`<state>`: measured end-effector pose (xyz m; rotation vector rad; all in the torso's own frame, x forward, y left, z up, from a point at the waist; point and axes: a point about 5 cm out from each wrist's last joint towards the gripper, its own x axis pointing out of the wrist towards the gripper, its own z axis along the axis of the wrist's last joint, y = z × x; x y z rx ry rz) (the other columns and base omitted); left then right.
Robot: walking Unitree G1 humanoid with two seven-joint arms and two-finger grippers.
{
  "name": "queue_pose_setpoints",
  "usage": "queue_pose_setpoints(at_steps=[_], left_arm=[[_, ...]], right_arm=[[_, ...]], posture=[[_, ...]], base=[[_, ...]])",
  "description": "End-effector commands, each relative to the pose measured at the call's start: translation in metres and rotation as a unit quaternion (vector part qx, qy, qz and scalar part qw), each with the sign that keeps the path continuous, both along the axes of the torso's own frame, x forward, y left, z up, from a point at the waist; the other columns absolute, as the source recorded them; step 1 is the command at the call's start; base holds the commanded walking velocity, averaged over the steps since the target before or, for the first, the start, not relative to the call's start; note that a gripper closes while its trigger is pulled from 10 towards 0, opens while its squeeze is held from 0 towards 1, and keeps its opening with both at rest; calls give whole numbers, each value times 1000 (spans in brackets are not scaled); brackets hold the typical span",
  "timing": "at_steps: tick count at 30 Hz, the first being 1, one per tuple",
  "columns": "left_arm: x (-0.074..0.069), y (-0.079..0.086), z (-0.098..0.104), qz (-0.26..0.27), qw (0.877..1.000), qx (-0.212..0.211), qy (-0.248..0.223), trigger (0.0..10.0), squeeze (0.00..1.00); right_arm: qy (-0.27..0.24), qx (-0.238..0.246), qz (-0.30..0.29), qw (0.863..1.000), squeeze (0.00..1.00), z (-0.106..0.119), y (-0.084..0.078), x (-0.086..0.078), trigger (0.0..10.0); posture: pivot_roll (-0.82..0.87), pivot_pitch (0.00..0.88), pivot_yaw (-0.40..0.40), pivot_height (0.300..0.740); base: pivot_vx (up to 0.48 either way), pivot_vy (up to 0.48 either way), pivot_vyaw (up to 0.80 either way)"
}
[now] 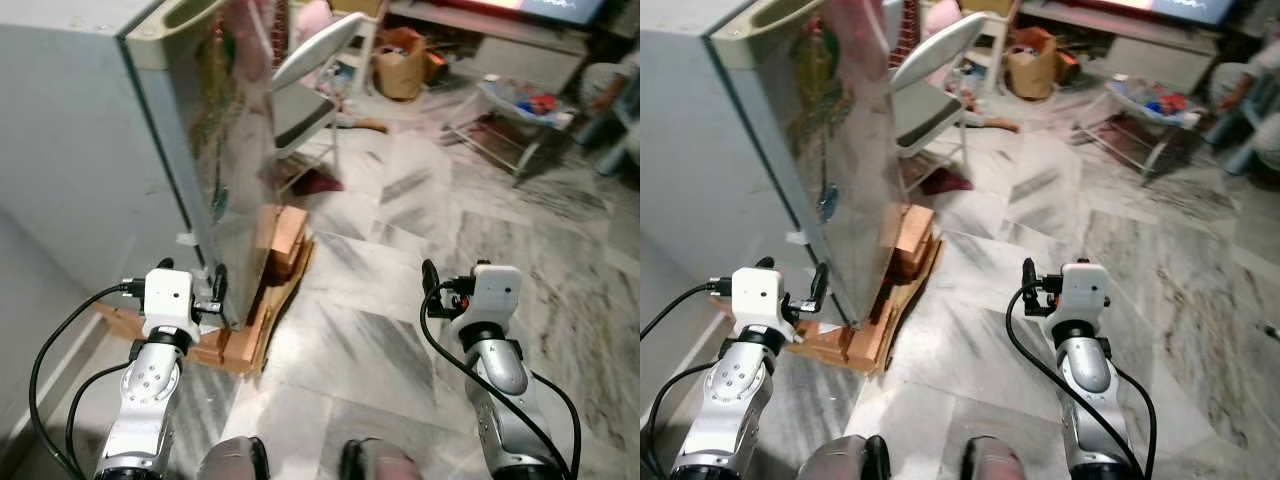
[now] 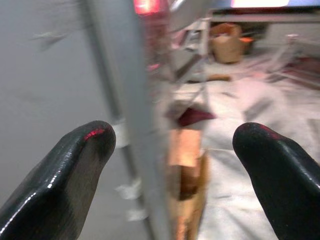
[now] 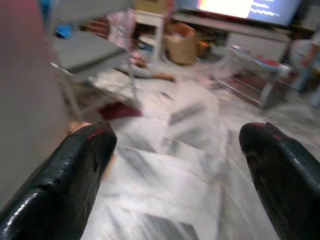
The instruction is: Restocking fridge
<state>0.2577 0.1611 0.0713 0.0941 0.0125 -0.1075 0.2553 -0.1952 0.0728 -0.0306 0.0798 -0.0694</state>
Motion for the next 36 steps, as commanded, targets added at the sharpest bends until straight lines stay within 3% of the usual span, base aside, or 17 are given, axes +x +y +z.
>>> queue_pose_setpoints(at_steps=[1, 15, 25, 28, 36], left_arm=[[-2, 1, 0, -9, 1000, 7, 4, 10000, 0], [-1, -3, 0, -15, 1000, 13, 6, 10000, 0], [10, -1, 3, -12, 1000, 15, 2, 10000, 0], [26, 2, 4, 5, 1000, -10, 8, 10000, 0], [67, 18, 22, 58, 998, 2, -11, 10000, 0]], right_arm=[[-6, 2, 3, 1000, 0, 4, 2, 3, 10000], [-7, 0, 3, 1000, 0, 4, 4, 5, 10000], [-7, -1, 0, 1000, 0, 5, 2, 5, 10000], [-8, -2, 0, 1000, 0, 6, 2, 4, 10000], [-2, -4, 9, 1000, 0, 11, -2, -12, 10000]], posture=[[67, 132, -67, 740], [76, 134, -72, 740], [66, 136, -72, 740], [58, 145, -81, 740], [-7, 183, -99, 740]], base=[[469, 0, 0], [89, 0, 0], [0, 0, 0], [0, 0, 0], [0, 0, 0]])
